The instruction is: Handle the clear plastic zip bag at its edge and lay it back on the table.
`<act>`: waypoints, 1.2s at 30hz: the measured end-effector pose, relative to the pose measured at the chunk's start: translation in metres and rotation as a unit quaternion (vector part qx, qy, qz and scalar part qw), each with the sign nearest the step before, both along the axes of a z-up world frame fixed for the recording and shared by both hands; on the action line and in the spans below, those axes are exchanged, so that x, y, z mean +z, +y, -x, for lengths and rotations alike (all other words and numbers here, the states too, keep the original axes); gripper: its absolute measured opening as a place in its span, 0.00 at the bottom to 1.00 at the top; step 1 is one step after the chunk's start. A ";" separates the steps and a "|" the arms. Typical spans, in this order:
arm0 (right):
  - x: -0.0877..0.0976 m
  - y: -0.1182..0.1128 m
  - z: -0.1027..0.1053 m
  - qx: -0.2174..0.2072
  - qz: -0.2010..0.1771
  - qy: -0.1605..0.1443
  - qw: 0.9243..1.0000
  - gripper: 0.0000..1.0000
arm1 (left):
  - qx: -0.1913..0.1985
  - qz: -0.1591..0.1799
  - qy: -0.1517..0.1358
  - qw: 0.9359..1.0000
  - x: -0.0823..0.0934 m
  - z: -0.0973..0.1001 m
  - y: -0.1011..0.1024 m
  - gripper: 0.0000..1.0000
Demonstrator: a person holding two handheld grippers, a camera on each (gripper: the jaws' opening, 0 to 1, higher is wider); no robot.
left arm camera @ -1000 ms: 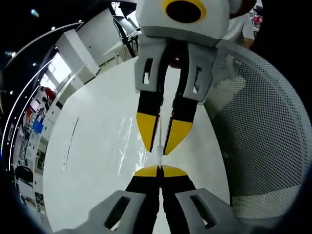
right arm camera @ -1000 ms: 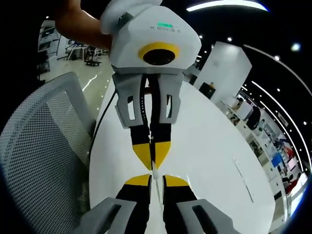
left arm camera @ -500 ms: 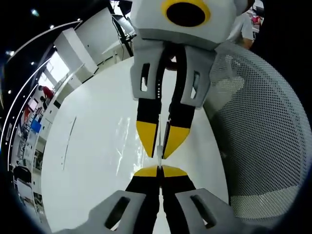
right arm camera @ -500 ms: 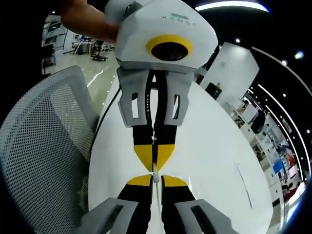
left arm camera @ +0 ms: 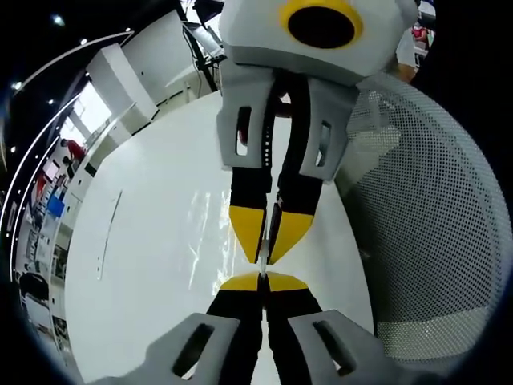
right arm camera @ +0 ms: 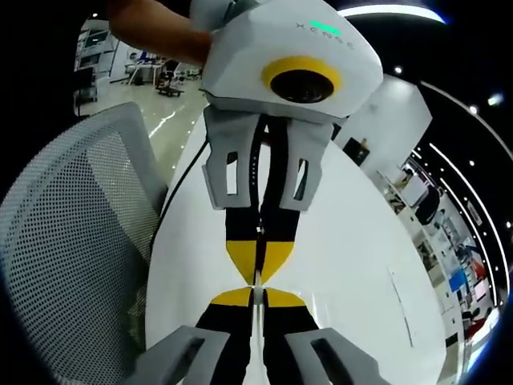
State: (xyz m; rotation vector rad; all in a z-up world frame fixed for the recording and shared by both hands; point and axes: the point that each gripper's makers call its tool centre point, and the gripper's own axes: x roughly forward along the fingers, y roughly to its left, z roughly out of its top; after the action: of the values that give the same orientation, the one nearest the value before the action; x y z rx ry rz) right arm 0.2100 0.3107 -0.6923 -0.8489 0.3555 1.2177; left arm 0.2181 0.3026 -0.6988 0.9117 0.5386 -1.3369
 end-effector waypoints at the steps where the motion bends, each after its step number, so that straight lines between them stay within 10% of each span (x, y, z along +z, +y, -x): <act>1: 0.000 0.000 0.000 0.000 0.000 -0.001 1.000 0.00 | -0.001 0.000 0.000 1.000 0.000 0.000 0.000 0.00; 36: -0.002 -0.002 -0.001 -0.012 -0.001 0.021 1.000 0.00 | -0.017 -0.004 0.000 1.000 -0.001 0.001 0.000 0.00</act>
State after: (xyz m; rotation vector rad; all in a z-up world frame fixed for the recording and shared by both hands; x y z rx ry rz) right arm 0.2111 0.3087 -0.6945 -0.8169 0.3967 1.2153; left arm 0.2175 0.3022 -0.6997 0.9320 0.5311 -1.3653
